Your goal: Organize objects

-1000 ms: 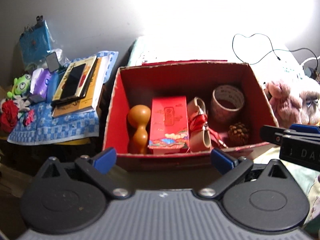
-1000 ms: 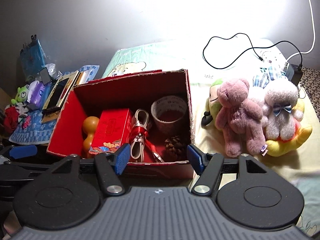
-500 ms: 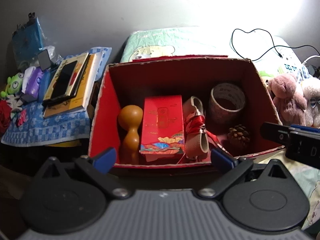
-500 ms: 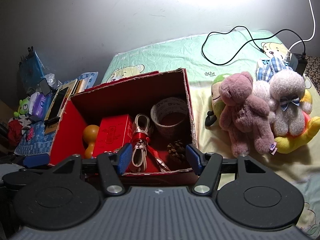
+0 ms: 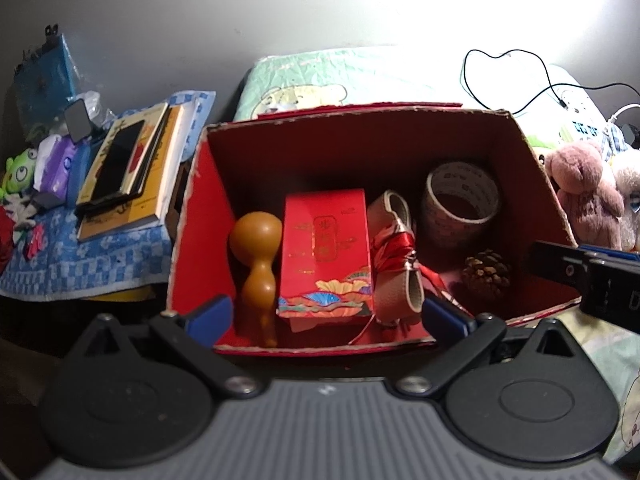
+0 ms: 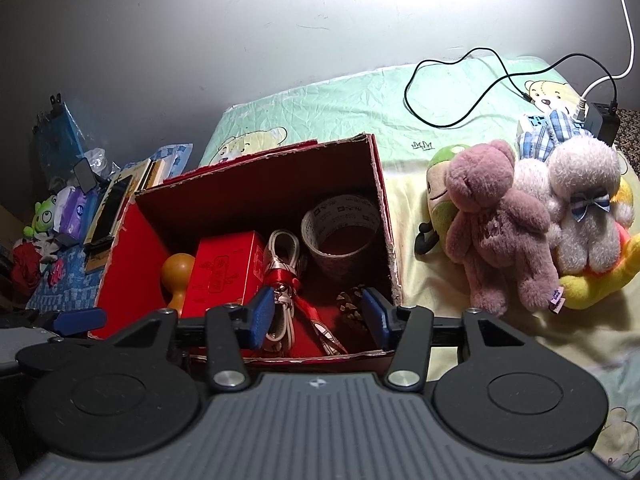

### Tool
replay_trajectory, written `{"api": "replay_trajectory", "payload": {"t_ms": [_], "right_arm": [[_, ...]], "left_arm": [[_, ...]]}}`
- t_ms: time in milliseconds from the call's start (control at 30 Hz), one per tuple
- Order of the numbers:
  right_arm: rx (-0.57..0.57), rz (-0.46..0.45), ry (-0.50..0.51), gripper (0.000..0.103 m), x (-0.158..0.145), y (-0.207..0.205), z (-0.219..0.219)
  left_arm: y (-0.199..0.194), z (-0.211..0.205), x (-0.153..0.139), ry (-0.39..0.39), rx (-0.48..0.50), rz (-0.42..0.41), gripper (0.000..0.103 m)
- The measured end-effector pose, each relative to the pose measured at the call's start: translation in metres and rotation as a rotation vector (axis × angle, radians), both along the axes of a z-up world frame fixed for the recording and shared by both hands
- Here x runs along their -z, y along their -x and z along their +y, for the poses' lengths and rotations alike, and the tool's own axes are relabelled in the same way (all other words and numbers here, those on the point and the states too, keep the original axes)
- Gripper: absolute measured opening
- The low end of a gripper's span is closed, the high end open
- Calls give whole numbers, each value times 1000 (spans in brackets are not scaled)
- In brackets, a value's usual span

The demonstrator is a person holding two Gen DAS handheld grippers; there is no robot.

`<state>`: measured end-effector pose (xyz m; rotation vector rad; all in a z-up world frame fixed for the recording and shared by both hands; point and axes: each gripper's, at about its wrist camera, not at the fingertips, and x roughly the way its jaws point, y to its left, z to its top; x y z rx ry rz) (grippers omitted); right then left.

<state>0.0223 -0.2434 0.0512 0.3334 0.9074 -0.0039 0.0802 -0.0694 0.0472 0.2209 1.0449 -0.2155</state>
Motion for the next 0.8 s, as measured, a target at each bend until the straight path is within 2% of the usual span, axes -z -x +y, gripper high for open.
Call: {"api": "replay_trajectory", "payload": {"t_ms": [300,500,800], "right_arm": [[-2,27,6,49,6,-8,2],[1,42,-26,49,10,-11,2],[10,33,16,44,10,-14,6]], "left_arm": [[-8,3,7,12,7,14,101],[-11,-2,13,13,43,14,101],[-20,9,17,35,-14,26,101]]}}
